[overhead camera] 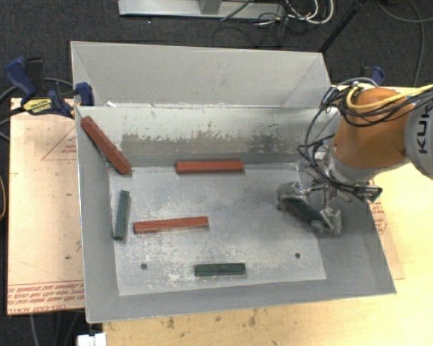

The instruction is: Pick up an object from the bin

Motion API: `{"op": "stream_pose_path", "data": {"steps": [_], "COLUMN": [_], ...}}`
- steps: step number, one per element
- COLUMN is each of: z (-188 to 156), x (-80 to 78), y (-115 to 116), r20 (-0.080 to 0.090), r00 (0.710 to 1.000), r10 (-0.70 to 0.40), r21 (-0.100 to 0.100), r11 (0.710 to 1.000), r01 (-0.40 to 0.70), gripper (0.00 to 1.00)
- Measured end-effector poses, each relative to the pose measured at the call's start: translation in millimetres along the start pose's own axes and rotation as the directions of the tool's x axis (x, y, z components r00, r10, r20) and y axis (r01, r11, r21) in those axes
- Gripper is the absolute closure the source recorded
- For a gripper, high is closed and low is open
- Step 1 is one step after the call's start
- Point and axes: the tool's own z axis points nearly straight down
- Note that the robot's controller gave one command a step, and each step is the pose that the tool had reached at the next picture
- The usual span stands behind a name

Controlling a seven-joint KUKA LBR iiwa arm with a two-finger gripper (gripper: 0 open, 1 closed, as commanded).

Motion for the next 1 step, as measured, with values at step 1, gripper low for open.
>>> {"op": "stream_pose_path", "data": {"steps": [1], "z": [-3.9], "x": [-24.4], "y": [-13.4], "r20": [-0.002], "r00": [0.814], "r10": [-0.58], "r21": [-0.001], "r11": [0.814], "r01": [0.58], "gripper": [0.0]}}
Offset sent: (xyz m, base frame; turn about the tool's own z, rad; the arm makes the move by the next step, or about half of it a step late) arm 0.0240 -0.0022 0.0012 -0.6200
